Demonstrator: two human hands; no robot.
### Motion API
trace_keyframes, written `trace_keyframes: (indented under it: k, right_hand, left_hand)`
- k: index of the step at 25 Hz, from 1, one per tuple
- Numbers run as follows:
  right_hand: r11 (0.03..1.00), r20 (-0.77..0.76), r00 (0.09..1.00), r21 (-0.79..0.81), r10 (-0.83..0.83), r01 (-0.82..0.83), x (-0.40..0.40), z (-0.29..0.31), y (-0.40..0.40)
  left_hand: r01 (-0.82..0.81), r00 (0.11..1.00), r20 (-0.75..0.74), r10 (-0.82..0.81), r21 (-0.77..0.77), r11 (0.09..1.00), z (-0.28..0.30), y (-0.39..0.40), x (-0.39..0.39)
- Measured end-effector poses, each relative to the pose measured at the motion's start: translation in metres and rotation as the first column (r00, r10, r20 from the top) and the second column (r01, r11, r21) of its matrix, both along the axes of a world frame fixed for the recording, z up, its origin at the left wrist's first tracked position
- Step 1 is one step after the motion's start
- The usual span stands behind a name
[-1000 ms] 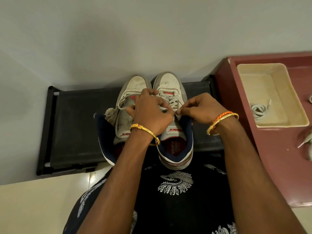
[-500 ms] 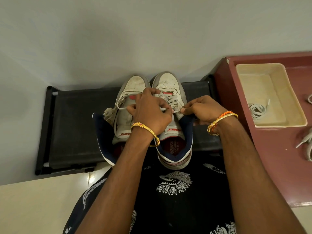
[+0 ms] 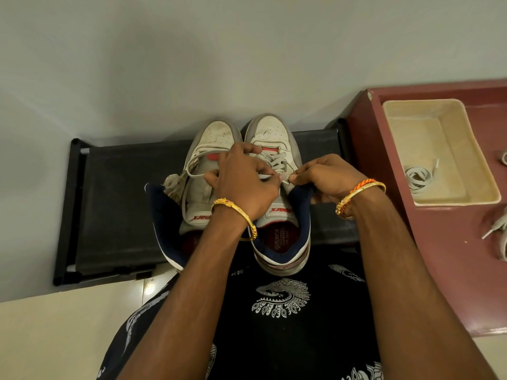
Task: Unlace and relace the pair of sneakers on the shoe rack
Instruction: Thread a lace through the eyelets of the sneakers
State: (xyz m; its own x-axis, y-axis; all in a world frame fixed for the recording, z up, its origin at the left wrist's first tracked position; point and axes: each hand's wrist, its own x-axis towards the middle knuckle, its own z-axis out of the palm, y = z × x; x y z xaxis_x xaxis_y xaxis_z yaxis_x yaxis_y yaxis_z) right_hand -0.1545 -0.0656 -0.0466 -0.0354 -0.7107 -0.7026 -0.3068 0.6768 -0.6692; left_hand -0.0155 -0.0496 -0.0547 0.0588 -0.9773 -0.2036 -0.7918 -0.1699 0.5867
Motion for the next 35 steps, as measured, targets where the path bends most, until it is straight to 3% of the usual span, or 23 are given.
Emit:
trace_keyframes:
  k: [12,15,18,19,21,23,25,26,27,28,29,30,31,32,35]
  right_hand:
    - [0.991,0.187,0.975,0.081,-0.121,0.107,-0.009,-0.005,-0.001]
    - [0.998,0.229,0.971,0.012,-0.061,0.059,-0.015,-0.003,0.002]
    - [0.967,0.066,0.988,-0.21,-0.136,0.148,-0.024,-0.001,0.007]
    - [0.908,0.073,0.966,-0.33,-0.25,0.26,-0.029,0.002,0.01]
    - [0.699,0.362,0.83,-0.452,-0.423,0.554,-0.039,0.022,0.019]
    - [0.553,0.699,0.615,-0.369,-0.365,0.747,-0.044,0.051,0.035]
    - [0.513,0.855,0.455,-0.283,-0.248,0.81,-0.041,0.074,0.049]
    - [0.512,0.872,0.439,-0.281,-0.217,0.812,-0.036,0.08,0.052]
    - [0.513,0.835,0.502,-0.336,-0.225,0.79,-0.03,0.079,0.05]
    - [0.528,0.709,0.656,-0.464,-0.261,0.711,-0.024,0.072,0.047]
    - [0.578,0.465,0.836,-0.611,-0.291,0.541,-0.019,0.06,0.04]
    - [0.665,0.175,0.945,-0.676,-0.275,0.319,-0.014,0.043,0.033]
    - [0.764,-0.069,0.978,-0.637,-0.195,0.107,-0.011,0.03,0.029]
    - [0.847,-0.221,0.972,-0.53,-0.078,-0.052,-0.01,0.017,0.026]
    - [0.935,-0.282,0.951,-0.288,0.125,-0.208,-0.013,-0.003,0.027]
  left_hand:
    - [-0.006,0.999,-0.035,0.006,0.013,1.0,-0.005,-0.001,-0.008]
    - [0.034,0.999,-0.023,-0.033,0.029,0.999,-0.003,0.0,-0.004]
    - [0.045,0.999,0.031,-0.044,-0.016,0.999,-0.002,0.006,-0.001]
    - [0.036,0.998,0.051,-0.034,-0.047,0.998,-0.004,0.009,0.0]
    - [0.011,0.997,0.073,-0.003,-0.111,0.994,-0.006,0.016,0.0]
    - [0.008,0.995,0.102,0.01,-0.167,0.986,-0.006,0.025,-0.003]
    - [-0.006,0.991,0.128,0.032,-0.201,0.98,-0.005,0.034,-0.005]
    - [-0.032,0.991,0.125,0.058,-0.202,0.979,-0.004,0.037,-0.006]
    - [-0.064,0.989,0.115,0.088,-0.193,0.979,-0.003,0.04,-0.006]
    - [-0.097,0.987,0.106,0.117,-0.177,0.979,-0.003,0.043,-0.004]
    - [-0.124,0.985,0.101,0.141,-0.161,0.979,-0.002,0.045,-0.002]
    - [-0.142,0.983,0.1,0.157,-0.145,0.979,-0.002,0.047,0.001]
    - [-0.155,0.981,0.099,0.169,-0.135,0.979,-0.002,0.05,0.003]
    - [-0.168,0.979,0.092,0.181,-0.132,0.977,-0.003,0.052,0.006]
    - [-0.177,0.981,0.055,0.187,-0.147,0.973,-0.006,0.058,0.008]
